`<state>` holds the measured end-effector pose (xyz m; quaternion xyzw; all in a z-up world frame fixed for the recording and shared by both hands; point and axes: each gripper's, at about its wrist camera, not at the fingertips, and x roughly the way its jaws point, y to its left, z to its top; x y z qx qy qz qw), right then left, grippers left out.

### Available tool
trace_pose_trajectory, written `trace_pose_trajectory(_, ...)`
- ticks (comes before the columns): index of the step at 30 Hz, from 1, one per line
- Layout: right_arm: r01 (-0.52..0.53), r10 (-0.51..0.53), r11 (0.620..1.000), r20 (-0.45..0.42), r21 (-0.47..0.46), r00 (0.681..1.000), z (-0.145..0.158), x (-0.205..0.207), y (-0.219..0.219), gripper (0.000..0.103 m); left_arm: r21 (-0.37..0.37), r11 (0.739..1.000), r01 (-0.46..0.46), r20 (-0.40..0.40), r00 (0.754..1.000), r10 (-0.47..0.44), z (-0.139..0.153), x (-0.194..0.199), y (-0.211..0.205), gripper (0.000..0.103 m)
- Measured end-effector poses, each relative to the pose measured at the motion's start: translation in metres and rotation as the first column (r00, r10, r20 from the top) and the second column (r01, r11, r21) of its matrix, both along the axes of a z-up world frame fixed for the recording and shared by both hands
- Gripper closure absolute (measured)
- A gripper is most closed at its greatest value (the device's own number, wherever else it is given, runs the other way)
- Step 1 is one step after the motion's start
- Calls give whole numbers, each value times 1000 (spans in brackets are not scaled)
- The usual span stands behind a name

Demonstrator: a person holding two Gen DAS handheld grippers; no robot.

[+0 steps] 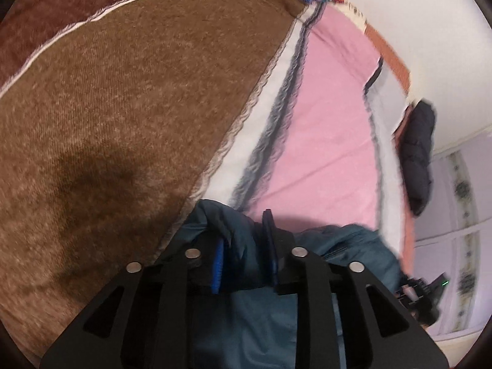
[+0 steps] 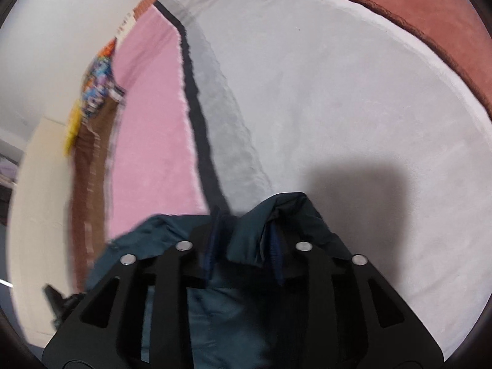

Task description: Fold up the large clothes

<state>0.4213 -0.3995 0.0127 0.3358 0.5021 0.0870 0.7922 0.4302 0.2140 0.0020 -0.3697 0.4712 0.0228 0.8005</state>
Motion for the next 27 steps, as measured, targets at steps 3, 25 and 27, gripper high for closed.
trace_pose_trajectory(3, 17, -18, 997, 9, 79, 1000, 14, -5, -8, 53, -65, 998, -23, 37, 999, 25, 13, -8, 4, 64)
trace_pose_trajectory(25, -491, 514, 850, 97, -192, 852, 24, -74, 200, 97, 220, 957, 189, 152, 962, -225, 41, -76, -80, 54)
trace_pose_trajectory(27, -486, 518, 838, 78, -250, 852, 15, -63, 217, 97, 253, 942, 220, 160, 951, -265, 39, -94, -90, 54)
